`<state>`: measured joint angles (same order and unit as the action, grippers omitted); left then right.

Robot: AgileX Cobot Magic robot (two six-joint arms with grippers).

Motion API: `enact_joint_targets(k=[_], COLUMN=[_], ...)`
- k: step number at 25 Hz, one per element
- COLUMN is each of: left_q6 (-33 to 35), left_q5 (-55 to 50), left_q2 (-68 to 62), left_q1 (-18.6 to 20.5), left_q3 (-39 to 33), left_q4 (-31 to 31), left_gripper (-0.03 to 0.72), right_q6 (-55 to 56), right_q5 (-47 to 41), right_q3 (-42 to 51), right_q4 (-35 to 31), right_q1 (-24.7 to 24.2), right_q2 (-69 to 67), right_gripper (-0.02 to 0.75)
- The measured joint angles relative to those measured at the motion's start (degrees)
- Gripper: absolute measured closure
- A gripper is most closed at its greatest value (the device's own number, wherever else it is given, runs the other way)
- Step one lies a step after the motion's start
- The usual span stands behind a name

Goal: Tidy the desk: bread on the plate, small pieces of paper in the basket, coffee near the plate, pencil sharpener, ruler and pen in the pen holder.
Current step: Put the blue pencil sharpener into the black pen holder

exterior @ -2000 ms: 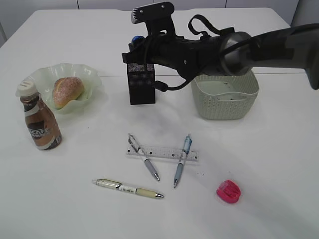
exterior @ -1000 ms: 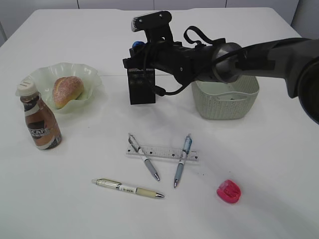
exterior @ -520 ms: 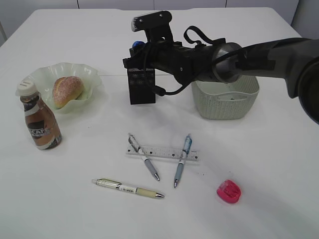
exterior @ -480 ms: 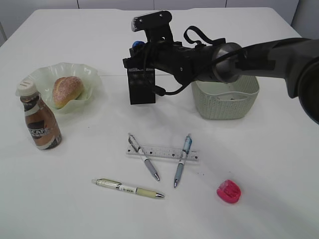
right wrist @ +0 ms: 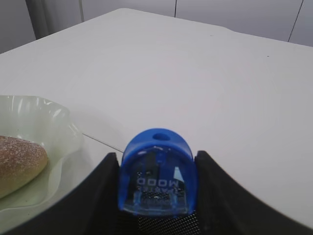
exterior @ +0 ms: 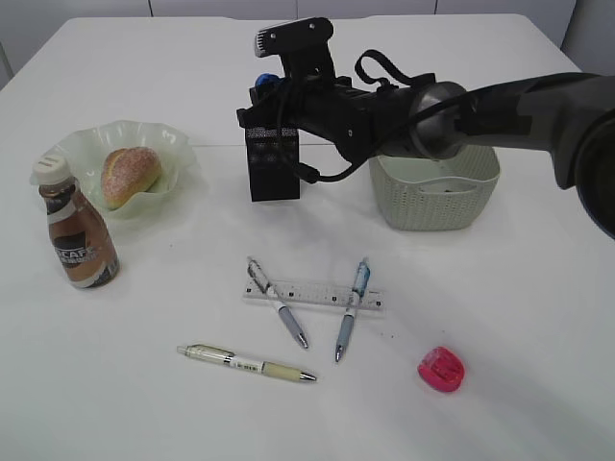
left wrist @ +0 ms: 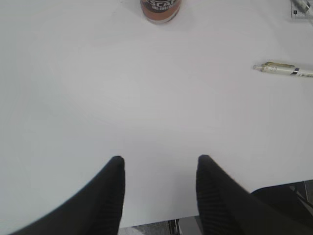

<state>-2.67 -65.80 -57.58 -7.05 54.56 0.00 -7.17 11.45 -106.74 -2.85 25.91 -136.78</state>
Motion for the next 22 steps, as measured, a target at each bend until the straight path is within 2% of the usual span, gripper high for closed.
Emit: enact_joint_targets(k=[8,22], left_q6=[0.0,0.0], left_q5=[0.0,-0.2], left_q2=[0.0,0.0], left_q1=[0.0,0.0], left_q3=[0.0,0.0], left_q4=[0.0,-0.4], left_gripper=[0.335,0.335], right_q6=[0.9,1.1], right_q5=[0.0,-1.0], right_q3=[0.0,0.0], right_q4=[-0.9,-1.0], right_q1=[-0.3,-0.4], right_q2=[0.0,0.0], right_gripper=[0.363,0.36])
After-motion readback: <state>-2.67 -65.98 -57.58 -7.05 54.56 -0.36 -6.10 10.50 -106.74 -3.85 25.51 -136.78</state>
